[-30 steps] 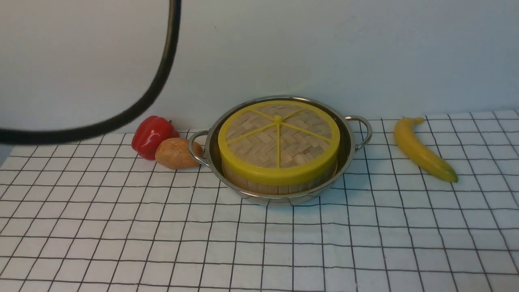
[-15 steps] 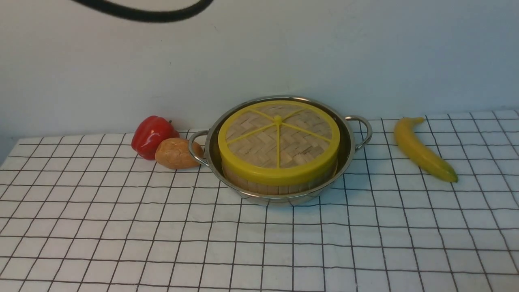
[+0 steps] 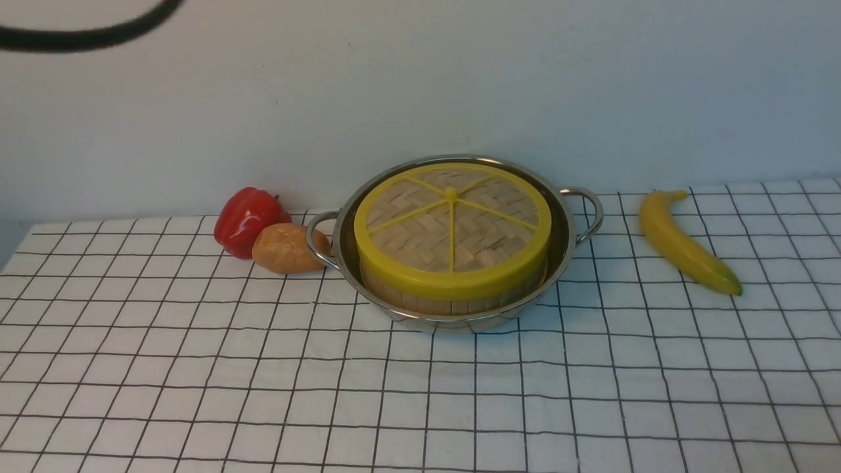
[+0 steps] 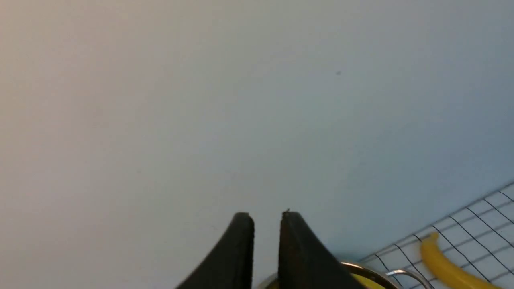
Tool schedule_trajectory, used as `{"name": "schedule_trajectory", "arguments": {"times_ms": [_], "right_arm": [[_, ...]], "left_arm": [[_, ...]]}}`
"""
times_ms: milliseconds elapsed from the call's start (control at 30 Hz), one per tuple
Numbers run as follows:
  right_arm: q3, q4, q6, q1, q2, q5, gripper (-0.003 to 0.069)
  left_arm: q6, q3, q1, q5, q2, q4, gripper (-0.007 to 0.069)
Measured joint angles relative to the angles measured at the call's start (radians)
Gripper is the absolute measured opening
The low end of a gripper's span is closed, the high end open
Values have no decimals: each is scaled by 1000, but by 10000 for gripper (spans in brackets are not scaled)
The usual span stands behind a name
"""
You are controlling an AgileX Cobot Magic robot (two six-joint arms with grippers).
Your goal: Place the steamer in the pot on the white tablecloth, and put the lid on the steamer.
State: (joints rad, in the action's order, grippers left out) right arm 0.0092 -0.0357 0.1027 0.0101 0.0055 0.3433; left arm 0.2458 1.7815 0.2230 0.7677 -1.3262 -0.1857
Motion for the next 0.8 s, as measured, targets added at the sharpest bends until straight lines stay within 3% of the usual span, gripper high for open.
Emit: {"name": "schedule_trajectory", "arguments": {"times_ms": [133, 267, 300, 433, 633, 800], "right_arm": [[0, 0, 0, 0, 0, 0, 240], [0, 0, 0, 0, 0, 0, 240], [0, 0, 0, 0, 0, 0, 240], [0, 0, 0, 0, 0, 0, 240], [0, 0, 0, 0, 0, 0, 240], [0, 0, 0, 0, 0, 0, 240]], "left_arm": [[-1, -221, -81, -130, 179, 4, 106], [-2, -571, -185, -275, 402, 8, 106], [-2, -571, -190, -279, 414, 8, 106], [-1, -973, -280, -307, 688, 37, 117], [8, -1301, -299, -309, 906, 103, 119], [9, -1458, -300, -317, 997, 128, 127]]}}
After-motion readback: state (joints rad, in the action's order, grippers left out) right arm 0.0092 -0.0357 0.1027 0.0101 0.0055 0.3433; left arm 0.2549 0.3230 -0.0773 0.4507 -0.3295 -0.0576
